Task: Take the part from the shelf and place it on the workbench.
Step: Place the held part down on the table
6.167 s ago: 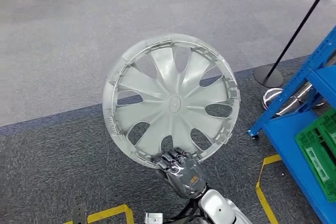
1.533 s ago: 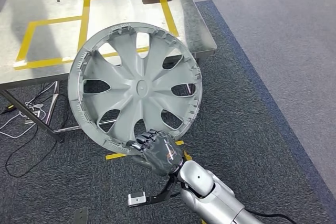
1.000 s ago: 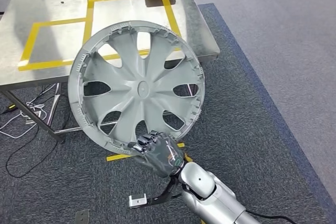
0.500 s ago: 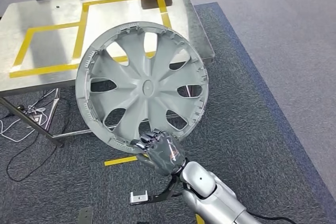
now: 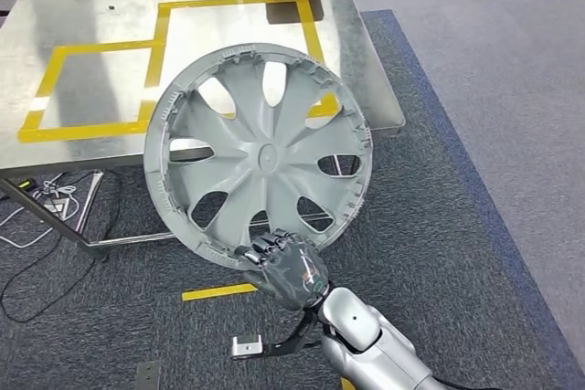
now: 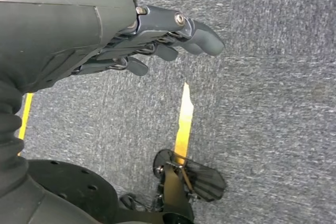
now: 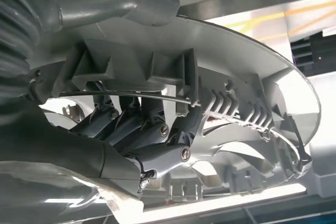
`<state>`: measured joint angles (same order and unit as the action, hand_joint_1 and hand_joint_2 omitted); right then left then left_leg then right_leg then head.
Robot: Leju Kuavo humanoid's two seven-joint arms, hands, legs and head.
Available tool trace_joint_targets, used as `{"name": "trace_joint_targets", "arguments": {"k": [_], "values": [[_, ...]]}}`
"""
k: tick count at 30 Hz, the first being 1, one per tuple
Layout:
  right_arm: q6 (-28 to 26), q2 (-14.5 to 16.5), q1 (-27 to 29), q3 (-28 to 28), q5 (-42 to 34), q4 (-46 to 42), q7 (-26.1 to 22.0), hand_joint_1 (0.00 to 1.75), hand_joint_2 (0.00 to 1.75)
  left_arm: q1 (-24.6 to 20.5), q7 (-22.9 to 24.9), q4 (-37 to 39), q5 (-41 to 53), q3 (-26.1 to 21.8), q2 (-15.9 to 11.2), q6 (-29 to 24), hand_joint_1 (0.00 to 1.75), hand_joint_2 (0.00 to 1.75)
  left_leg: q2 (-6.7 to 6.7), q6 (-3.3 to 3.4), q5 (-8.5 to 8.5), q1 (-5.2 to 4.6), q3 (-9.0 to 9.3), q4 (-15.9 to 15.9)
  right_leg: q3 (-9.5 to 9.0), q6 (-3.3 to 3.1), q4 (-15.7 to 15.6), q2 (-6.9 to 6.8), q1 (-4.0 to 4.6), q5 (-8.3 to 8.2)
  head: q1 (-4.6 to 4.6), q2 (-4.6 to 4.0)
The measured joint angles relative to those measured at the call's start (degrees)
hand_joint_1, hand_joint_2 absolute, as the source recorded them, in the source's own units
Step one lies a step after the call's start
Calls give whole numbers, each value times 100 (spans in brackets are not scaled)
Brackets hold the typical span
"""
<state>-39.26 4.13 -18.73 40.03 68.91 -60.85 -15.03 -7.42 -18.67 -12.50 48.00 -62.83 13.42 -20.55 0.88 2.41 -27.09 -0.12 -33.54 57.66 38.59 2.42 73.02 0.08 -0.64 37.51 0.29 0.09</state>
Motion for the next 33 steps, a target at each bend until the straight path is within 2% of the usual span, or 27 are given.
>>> {"name": "trace_joint_targets", "arguments": {"k": [1,2,3,4,5,6,7,10,11,13,15,17,18,19,20,22,23,26,27,28,29,31,32,33], "values": [[0,-11,15,0,2,1,-1,175,175,8,0,0,0,1,2,0,0,175,7,2,-69,-12,89,0,129,-8,-8,1,10,1,2,0],[0,-20,25,0,2,2,-1,175,175,14,1,0,-1,1,3,0,0,175,14,2,-144,-23,194,1,179,-17,-175,1,15,-126,2,0],[0,-26,29,-1,0,3,-1,175,175,16,3,0,0,2,6,0,0,175,19,-2,-226,-32,306,1,162,-35,-481,1,18,-402,4,0],[1,-32,31,-3,-11,5,-3,175,175,14,8,2,1,3,10,0,0,175,24,-11,-306,-42,405,7,131,-56,-826,2,23,-769,4,0],[0,-37,29,-4,-32,10,-10,175,175,9,15,3,1,4,15,0,0,175,31,-30,-382,-49,477,11,91,-80,-1102,3,34,-1025,6,0],[-4,-39,27,-7,-53,11,-22,175,175,4,22,5,0,5,20,0,0,175,35,-59,-452,-50,526,7,46,-117,-1280,8,51,-1211,6,1],[-8,-42,25,-9,-63,11,-34,175,175,0,28,7,-1,7,23,1,0,175,39,-90,-495,-49,564,18,11,-155,-1353,14,68,-1256,8,1],[-16,-44,19,-20,-9,2,-38,175,175,-8,34,7,-4,11,46,-3,0,175,28,-168,-556,-39,664,122,-220,-258,-1410,27,54,-1131,4,0],[-16,-45,18,-26,11,1,-31,175,175,-15,35,7,-4,12,57,-7,0,175,19,-197,-570,-33,600,298,-314,-280,-1424,23,38,-1087,-14,0],[-17,-48,19,-45,38,0,-21,175,175,-26,39,7,-5,13,74,-14,0,175,2,-262,-637,-4,291,851,-463,-302,-1440,12,22,-993,-40,0],[-16,-48,25,-65,65,0,-23,175,175,-18,42,7,-7,12,74,-15,0,175,-2,-313,-849,34,-122,1384,-574,-305,-1441,14,18,-893,-43,0],[-8,-48,32,-79,109,1,-31,175,175,-2,43,7,-11,10,75,-13,0,175,-4,-352,-1032,64,-448,1564,-732,-291,-1441,29,5,-764,-46,0],[3,-48,23,-82,141,3,-32,175,175,0,43,7,-14,9,76,-10,0,175,-6,-366,-992,74,-533,1457,-832,-276,-1441,36,-5,-686,-46,0],[34,-48,-3,-81,185,12,-28,175,175,-3,43,7,-16,8,76,-7,0,175,-11,-376,-794,81,-560,1209,-941,-253,-1442,38,-19,-604,-46,0],[81,-48,-46,-80,229,27,-22,175,175,-5,41,7,-15,8,76,-4,0,175,-29,-376,-418,84,-557,878,-1023,-228,-1447,36,-30,-521,-46,0],[213,-49,-183,-67,304,94,-21,175,175,-19,41,11,-10,9,79,-2,0,175,-81,-338,133,56,-544,436,-1164,-162,-1457,41,-39,-375,-63,0],[285,-49,-265,-52,325,138,-28,175,175,-28,48,15,-5,9,84,-3,0,175,-96,-294,262,35,-539,353,-1211,-120,-1478,41,-38,-330,-70,0],[419,-23,-578,37,429,314,12,175,175,-80,78,19,31,14,104,-6,0,175,-62,-130,176,16,-397,264,-1283,17,-1382,25,-42,-388,-75,0],[435,2,-714,76,482,400,55,175,175,-99,84,19,51,16,111,-5,0,175,-52,-86,152,24,-323,215,-1227,43,-1244,18,-41,-387,-63,-1],[449,38,-857,115,535,510,107,175,175,-119,91,19,76,20,115,0,0,175,-48,-50,134,30,-253,180,-1092,55,-1028,11,-39,-313,-46,-1],[459,78,-995,144,575,632,151,175,175,-136,104,20,101,25,117,7,0,175,-45,-23,116,32,-207,160,-877,61,-725,6,-34,-197,-36,-1],[465,175,-1241,197,689,961,239,175,175,-165,153,20,148,39,123,29,0,175,-35,11,55,22,-134,155,-330,53,-69,7,-14,82,-22,0],[475,226,-1358,232,801,1165,306,175,175,-173,188,20,143,47,126,60,0,175,-26,17,14,14,-86,156,-105,36,103,7,-2,160,-21,0],[506,279,-1486,280,943,1397,383,175,175,-182,227,20,118,51,129,105,0,175,-16,21,-38,2,-22,157,47,2,109,8,13,126,-18,0]]}}
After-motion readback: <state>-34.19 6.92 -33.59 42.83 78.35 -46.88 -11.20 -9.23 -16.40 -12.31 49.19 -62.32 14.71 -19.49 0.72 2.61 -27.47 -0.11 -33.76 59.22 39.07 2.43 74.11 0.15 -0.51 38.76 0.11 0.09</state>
